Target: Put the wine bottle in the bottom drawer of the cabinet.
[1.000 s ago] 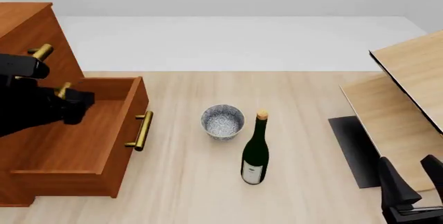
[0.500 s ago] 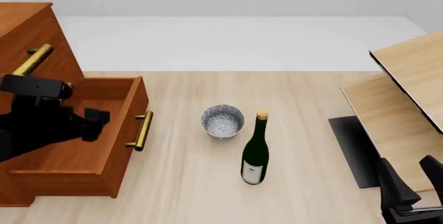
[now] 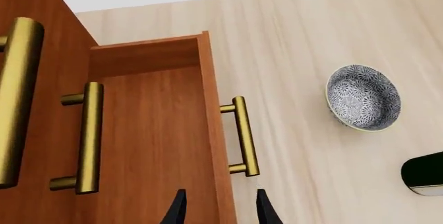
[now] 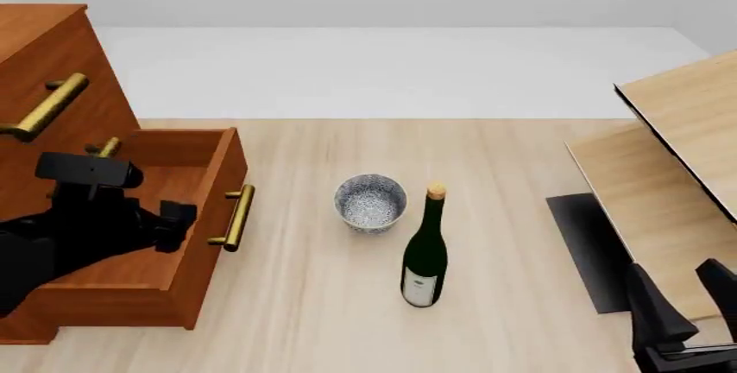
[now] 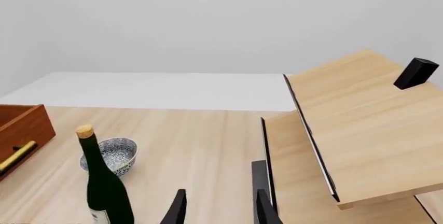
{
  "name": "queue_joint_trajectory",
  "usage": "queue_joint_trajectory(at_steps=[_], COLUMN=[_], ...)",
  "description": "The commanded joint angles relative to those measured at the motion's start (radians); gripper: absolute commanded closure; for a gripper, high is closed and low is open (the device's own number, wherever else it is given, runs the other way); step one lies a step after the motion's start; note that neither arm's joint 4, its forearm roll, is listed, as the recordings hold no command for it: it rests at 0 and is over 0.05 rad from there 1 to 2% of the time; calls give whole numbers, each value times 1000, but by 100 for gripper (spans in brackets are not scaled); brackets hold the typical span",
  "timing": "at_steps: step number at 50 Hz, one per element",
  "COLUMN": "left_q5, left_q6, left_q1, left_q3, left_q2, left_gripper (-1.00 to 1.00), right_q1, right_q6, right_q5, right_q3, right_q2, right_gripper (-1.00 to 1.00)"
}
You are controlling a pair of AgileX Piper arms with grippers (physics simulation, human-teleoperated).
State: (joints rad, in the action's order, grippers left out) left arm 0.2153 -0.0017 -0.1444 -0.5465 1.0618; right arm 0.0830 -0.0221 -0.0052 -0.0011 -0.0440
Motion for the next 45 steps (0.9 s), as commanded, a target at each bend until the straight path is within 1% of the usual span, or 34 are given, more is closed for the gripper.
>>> queue_joint_trajectory(at_steps=[1, 6, 13, 17, 19, 26, 28, 32, 36, 40, 42, 45], left_q5=[-75, -129, -161, -186, -187, -220, -233, -235, -244, -250, -248, -258], left_q6=[-6, 9, 4, 17, 6, 2, 17, 4, 12, 12, -5, 2], left_q1=[-16, 0, -10, -13, -19, -27, -22, -25, -31, -40, -46, -42], left_q3=[39, 55, 67, 82, 84, 96, 103, 100, 108, 116, 114, 115], left_q2=[55, 105, 128, 145, 150, 185, 194, 203, 209, 211, 214, 219], left_gripper=[-100, -100, -100, -100, -100, -100, -100, -100, -100, -100, -100, -100], right_q1=[2, 9, 8, 9, 10, 11, 12, 13, 12, 13, 13, 11], right_q6=[-1, 8, 6, 4, 5, 5, 8, 7, 8, 8, 8, 8], right_q5=[1, -3, 2, 3, 3, 2, -3, -20, -1, -6, -5, -5], right_q3=[0, 0, 1, 1, 1, 1, 1, 1, 1, 1, 1, 1], right_q2=[-1, -8, -5, -5, -5, -8, -12, -31, -11, -17, -16, -16], right_gripper=[-100, -100, -100, -100, -100, -100, -100, -100, -100, -100, -100, -100])
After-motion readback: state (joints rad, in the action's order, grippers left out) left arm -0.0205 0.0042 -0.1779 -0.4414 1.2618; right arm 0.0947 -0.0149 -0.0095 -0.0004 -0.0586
